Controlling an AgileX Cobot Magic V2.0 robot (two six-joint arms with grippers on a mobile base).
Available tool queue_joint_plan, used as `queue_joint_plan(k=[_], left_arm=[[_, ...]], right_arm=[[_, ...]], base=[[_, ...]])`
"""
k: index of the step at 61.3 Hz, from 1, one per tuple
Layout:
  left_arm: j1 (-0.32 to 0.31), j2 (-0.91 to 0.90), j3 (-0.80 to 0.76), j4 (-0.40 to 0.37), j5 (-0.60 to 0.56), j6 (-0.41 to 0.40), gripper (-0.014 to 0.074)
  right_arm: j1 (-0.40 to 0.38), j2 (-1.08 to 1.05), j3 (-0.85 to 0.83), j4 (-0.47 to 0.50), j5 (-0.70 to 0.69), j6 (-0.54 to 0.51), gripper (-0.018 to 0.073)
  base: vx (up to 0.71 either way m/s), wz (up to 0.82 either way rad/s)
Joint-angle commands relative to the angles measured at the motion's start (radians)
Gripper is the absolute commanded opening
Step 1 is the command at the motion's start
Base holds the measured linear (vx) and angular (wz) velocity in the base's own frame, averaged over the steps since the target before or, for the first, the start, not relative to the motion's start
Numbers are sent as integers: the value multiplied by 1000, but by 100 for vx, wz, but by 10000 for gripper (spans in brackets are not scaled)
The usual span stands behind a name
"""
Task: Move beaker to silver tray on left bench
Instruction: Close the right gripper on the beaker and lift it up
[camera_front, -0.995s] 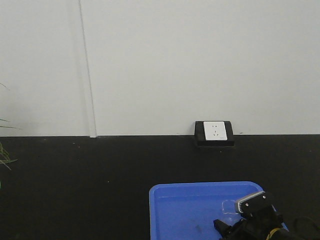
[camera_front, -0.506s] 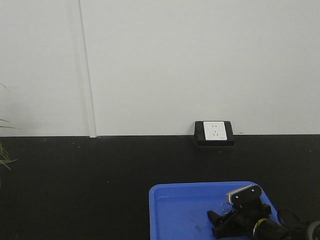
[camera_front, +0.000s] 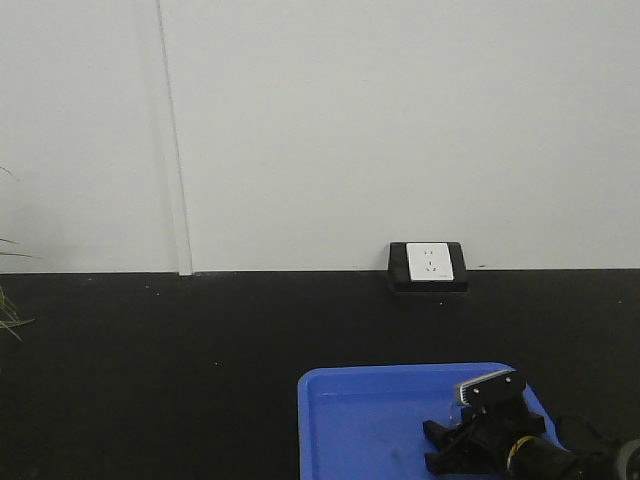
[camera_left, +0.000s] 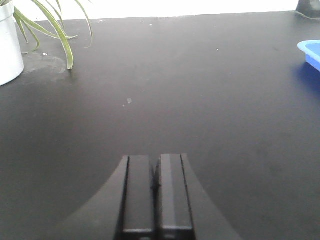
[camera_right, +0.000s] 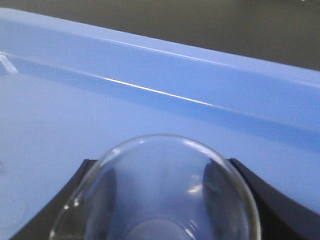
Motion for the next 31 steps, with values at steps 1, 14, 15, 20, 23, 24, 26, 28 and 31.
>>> queue_joint_plan(k=[1, 14, 15, 20, 23, 24, 26, 28, 31], left_arm=[[-4, -8, 20, -8, -79, -1, 1], [-4, -8, 20, -8, -79, -1, 1], [-4, -8, 20, -8, -79, -1, 1], [-4, -8, 20, -8, -79, -1, 1], [-4, -8, 20, -8, -79, -1, 1], [-4, -8, 20, -8, -79, -1, 1], [-4, -8, 20, -8, -79, -1, 1], [-4, -8, 20, -8, -79, -1, 1], [-4, -8, 20, -8, -79, -1, 1]], right_arm=[[0, -108, -22, 3, -40, 43, 188], [3, -274, -22, -98, 100, 62, -17], [5, -287, -22, -106, 112, 65, -17], [23, -356, -22, -129, 176, 112, -17], [39, -401, -22, -129, 210, 150, -15], [45, -414, -22, -129, 219, 163, -15], [61, -439, -22, -129, 237, 187, -15], [78, -470, -23, -129, 255, 202, -15], [100, -511, -23, -129, 277, 217, -14]], base=[[0, 0], [0, 0], [0, 0], [0, 0], [0, 0], [0, 0], [0, 0], [0, 0], [0, 0]])
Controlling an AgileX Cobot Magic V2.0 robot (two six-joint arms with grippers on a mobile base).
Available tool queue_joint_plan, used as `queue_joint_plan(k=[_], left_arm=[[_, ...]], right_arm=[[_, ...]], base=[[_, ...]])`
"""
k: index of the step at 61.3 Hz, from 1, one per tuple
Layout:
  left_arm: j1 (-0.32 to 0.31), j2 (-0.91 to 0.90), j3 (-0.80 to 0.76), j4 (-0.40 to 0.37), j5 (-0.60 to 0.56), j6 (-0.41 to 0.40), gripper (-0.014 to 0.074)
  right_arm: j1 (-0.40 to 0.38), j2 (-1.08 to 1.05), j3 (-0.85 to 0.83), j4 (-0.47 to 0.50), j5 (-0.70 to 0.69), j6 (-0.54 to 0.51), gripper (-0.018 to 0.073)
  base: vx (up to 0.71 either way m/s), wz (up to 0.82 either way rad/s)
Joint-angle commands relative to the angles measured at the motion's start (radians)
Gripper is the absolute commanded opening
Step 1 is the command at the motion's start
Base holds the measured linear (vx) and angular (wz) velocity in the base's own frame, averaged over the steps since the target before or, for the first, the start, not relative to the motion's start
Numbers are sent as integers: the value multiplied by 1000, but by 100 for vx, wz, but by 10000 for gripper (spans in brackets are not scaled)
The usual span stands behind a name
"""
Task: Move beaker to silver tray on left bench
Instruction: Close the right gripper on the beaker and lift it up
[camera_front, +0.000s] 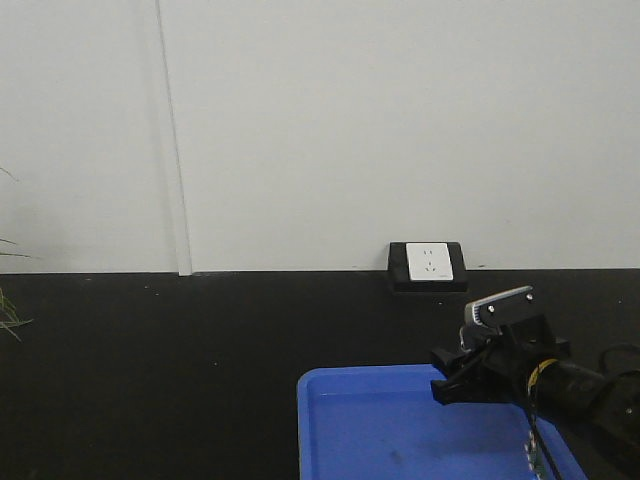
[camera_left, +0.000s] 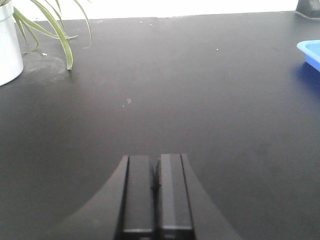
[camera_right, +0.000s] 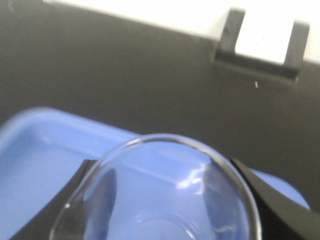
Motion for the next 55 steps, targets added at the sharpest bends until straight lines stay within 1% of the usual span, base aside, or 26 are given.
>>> queue_joint_plan(k=[1, 14, 23, 55], left_arm=[[-4, -8, 20, -8, -79, -1, 1], [-4, -8, 20, -8, -79, -1, 1], [-4, -8, 20, -8, -79, -1, 1], [-4, -8, 20, -8, -79, -1, 1]], right_arm=[[43, -127, -24, -1, -14, 43, -14], [194, -291, -24, 1, 112, 53, -14], [260, -362, -24, 1, 161, 53, -14], [267, -377, -24, 1, 164, 53, -14]], base=[[0, 0], [0, 0], [0, 0], [0, 0]])
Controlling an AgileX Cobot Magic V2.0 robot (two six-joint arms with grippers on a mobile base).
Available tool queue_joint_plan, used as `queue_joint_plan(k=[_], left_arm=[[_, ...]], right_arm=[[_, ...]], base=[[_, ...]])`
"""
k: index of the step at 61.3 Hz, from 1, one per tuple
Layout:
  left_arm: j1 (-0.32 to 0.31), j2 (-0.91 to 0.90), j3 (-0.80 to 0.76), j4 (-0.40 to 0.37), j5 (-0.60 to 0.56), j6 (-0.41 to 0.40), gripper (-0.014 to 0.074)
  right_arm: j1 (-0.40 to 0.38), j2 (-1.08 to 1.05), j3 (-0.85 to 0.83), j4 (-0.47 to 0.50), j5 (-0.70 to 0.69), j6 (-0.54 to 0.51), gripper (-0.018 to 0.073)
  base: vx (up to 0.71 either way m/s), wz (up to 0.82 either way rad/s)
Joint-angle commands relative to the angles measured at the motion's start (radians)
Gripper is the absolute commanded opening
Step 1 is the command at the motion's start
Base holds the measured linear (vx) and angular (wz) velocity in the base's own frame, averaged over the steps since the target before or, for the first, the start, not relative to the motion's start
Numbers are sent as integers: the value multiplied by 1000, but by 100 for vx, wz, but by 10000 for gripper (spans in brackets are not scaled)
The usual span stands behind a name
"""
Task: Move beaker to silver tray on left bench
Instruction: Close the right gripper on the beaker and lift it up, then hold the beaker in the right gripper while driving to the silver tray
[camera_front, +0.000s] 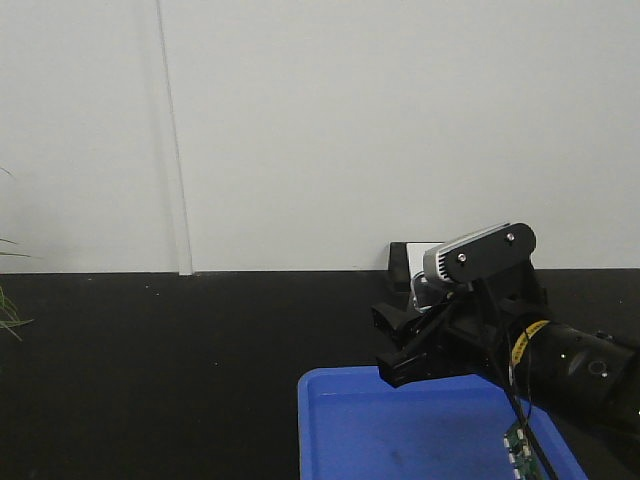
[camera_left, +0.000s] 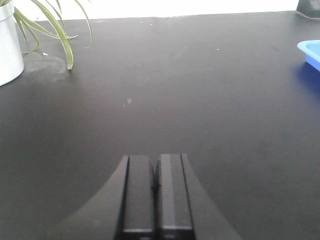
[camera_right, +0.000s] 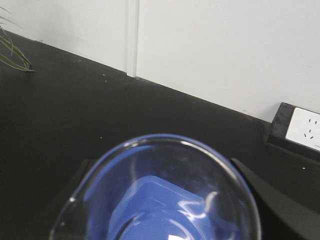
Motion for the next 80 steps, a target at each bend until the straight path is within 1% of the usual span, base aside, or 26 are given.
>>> queue_joint_plan(k=[1, 53, 80], left_arm=[[-4, -8, 20, -8, -79, -1, 1], [-4, -8, 20, -8, -79, -1, 1], [-4, -8, 20, -8, -79, -1, 1]], right_arm=[[1, -37, -29, 1, -64, -2, -14], [1, -37, -29, 1, -64, -2, -14], [1, -37, -29, 1, -64, -2, -14]], base=[[0, 0], [-1, 0], [-15, 1]])
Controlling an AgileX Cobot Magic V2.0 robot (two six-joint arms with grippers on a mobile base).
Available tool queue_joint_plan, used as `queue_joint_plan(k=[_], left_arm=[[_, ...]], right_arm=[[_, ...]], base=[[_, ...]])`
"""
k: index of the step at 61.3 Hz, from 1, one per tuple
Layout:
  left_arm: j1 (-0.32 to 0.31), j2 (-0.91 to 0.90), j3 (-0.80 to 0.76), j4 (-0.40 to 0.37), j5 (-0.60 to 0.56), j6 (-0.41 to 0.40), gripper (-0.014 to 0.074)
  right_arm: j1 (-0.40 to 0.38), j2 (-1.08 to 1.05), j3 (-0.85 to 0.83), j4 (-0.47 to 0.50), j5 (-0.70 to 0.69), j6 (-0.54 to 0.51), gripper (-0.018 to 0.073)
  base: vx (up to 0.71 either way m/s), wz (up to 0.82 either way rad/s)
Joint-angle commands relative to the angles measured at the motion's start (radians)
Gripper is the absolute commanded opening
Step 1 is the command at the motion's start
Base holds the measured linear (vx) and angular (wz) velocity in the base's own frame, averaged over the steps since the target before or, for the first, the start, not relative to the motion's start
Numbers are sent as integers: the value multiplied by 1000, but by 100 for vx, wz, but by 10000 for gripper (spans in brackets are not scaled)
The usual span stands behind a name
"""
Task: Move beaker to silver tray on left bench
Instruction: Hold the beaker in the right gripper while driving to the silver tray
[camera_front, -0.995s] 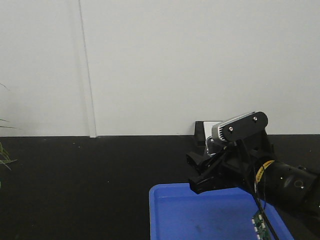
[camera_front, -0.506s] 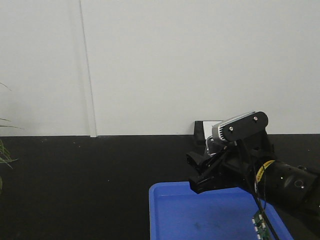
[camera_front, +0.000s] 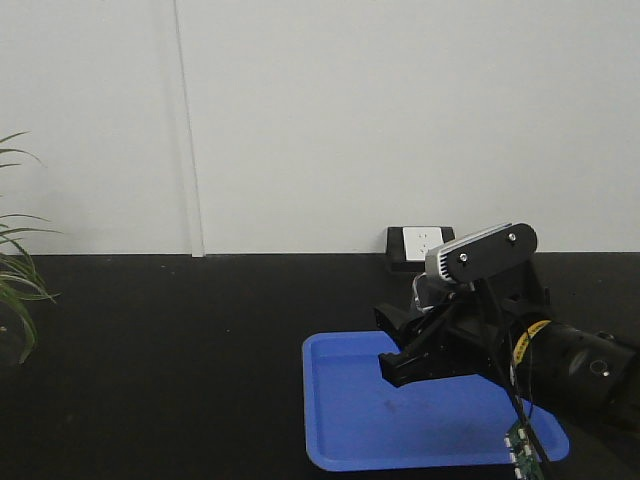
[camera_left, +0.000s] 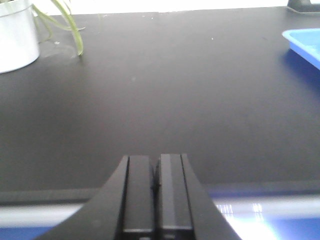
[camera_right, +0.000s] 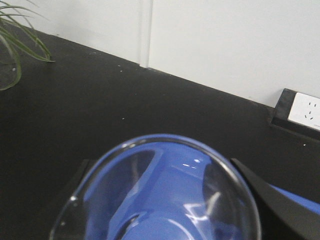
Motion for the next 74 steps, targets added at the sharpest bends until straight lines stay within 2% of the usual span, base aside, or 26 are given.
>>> queue_joint_plan(k=[1, 74], left_arm=[[-4, -8, 20, -8, -79, -1, 1], [-4, -8, 20, -8, -79, -1, 1]], right_arm=[[1, -37, -29, 1, -71, -2, -14], [1, -34, -29, 1, -70, -2, -14]], base=[[-25, 3], [-34, 0]])
